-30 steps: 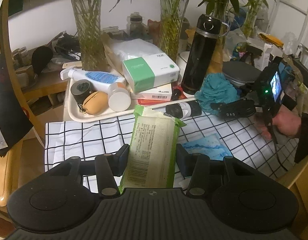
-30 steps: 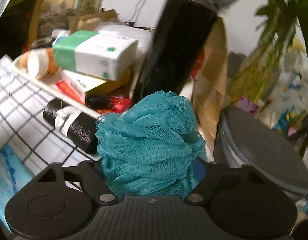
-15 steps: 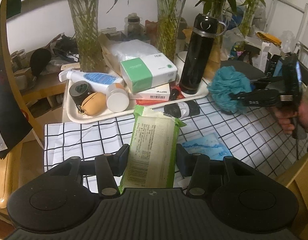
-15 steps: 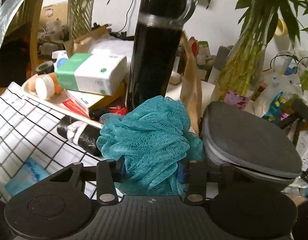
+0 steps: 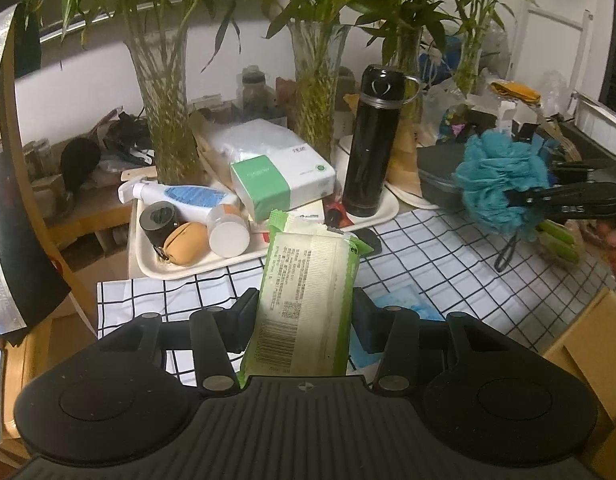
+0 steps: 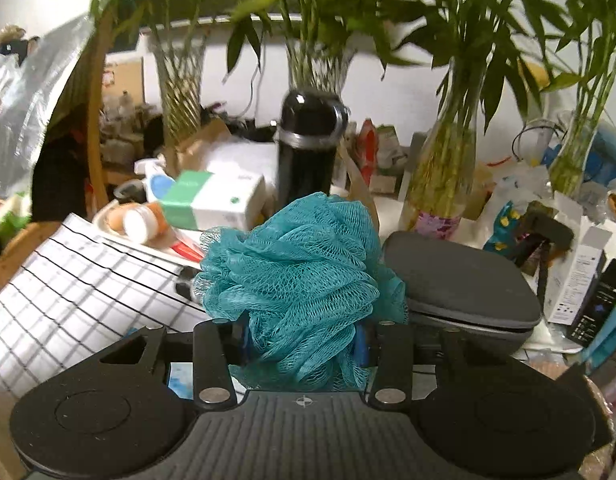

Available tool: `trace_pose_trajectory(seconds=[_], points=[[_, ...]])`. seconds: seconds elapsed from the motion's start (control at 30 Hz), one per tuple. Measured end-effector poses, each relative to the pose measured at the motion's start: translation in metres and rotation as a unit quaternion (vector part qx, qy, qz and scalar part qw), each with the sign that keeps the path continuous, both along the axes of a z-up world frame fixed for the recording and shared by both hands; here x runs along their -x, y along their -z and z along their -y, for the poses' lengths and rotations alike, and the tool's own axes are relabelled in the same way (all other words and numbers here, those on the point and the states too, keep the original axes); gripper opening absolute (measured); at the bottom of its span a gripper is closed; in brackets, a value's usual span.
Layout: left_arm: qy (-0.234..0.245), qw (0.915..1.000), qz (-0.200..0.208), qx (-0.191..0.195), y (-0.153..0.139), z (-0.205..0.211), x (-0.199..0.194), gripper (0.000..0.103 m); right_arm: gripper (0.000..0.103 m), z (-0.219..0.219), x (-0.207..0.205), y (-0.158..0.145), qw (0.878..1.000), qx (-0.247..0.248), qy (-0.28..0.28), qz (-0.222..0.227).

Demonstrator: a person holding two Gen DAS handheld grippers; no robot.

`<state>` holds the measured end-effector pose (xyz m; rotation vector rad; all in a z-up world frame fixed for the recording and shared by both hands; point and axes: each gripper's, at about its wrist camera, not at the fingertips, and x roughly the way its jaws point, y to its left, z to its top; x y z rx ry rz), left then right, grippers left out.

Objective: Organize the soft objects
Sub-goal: 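Carry the wipes pack in the left tool and sponge in the right tool to the box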

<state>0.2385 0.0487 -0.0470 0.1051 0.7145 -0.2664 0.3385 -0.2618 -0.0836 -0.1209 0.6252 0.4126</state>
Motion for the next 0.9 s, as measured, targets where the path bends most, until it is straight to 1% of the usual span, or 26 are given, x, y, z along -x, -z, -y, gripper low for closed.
trace_pose_trajectory(seconds=[0.13, 0.2, 0.23, 0.33, 0.53, 0.67, 0.8, 0.87, 0.9], points=[[-0.003, 0.9999, 0.012, 0.002, -0.004, -0.001, 0.009, 0.047, 0.047, 0.007, 0.025, -0.009, 1.000, -0.016, 0.000, 0.007], [-0.006, 0.9998, 0.019, 0.003, -0.006, -0.001, 0.016, 0.047, 0.047, 0.014, 0.042, -0.007, 1.000, -0.022, 0.006, -0.003], [-0.007, 0.9998, 0.021, 0.002, -0.007, 0.000, 0.020, 0.047, 0.047, 0.014, 0.042, -0.007, 1.000, -0.022, 0.006, -0.003], [-0.009, 0.9997, 0.023, 0.001, -0.009, 0.001, 0.030, 0.047, 0.047, 0.024, 0.062, -0.009, 1.000, -0.027, 0.015, -0.004], [-0.018, 0.9989, 0.042, -0.013, -0.020, 0.002, 0.048, 0.047, 0.047, 0.043, 0.092, -0.014, 0.998, -0.042, 0.036, -0.001], [-0.017, 0.9987, 0.048, 0.002, -0.033, 0.001, 0.065, 0.047, 0.047, 0.044, 0.109, -0.016, 0.999, -0.036, 0.035, 0.000], [-0.015, 0.9981, 0.059, 0.005, -0.053, 0.001, 0.085, 0.047, 0.047, 0.045, 0.129, -0.035, 0.999, -0.034, 0.030, 0.016], [-0.011, 0.9978, 0.064, 0.008, -0.063, 0.000, 0.095, 0.047, 0.047, 0.046, 0.144, -0.052, 0.999, -0.029, 0.022, 0.034], [-0.010, 0.9977, 0.067, 0.009, -0.066, 0.000, 0.099, 0.047, 0.047, 0.047, 0.159, -0.070, 0.998, -0.029, 0.011, 0.052]])
